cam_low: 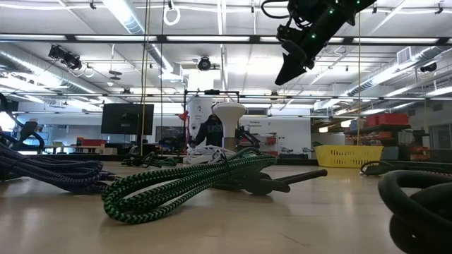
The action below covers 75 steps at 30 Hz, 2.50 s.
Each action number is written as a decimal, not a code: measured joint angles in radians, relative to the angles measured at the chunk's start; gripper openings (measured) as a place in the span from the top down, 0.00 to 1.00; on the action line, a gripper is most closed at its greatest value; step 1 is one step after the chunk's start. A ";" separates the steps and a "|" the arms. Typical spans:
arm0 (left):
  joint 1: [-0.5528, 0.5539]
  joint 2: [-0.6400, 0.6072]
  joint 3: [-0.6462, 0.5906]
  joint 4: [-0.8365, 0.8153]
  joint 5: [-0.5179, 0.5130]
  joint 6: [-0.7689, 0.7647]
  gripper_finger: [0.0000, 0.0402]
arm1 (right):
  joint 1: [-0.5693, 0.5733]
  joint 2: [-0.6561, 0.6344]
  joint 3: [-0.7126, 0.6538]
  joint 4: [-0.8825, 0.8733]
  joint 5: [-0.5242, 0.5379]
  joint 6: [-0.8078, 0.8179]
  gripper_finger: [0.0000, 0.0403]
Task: Pick & Place USB Port
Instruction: Put the black USB cable into the green bin, then put the green USB cable into the yellow bin
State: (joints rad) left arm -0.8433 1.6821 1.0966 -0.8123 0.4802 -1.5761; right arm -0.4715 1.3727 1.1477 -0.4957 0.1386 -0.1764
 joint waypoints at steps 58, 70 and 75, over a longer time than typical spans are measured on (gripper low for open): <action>1.112 -0.268 -0.040 0.064 -1.000 1.891 0.70 | 0.329 0.000 -0.247 0.295 -0.549 0.093 0.72; 1.248 -0.158 -0.140 0.304 -0.832 2.243 0.70 | 0.431 0.000 -0.247 0.325 -0.548 0.091 0.72; 1.275 -0.068 -0.139 0.342 -0.806 2.244 0.70 | 0.447 0.000 -0.247 0.358 -0.547 0.090 0.72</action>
State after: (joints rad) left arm 0.4320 1.6140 0.9573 -0.4700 -0.3261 0.6676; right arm -0.0240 1.3727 0.9009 -0.1379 -0.4088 -0.0860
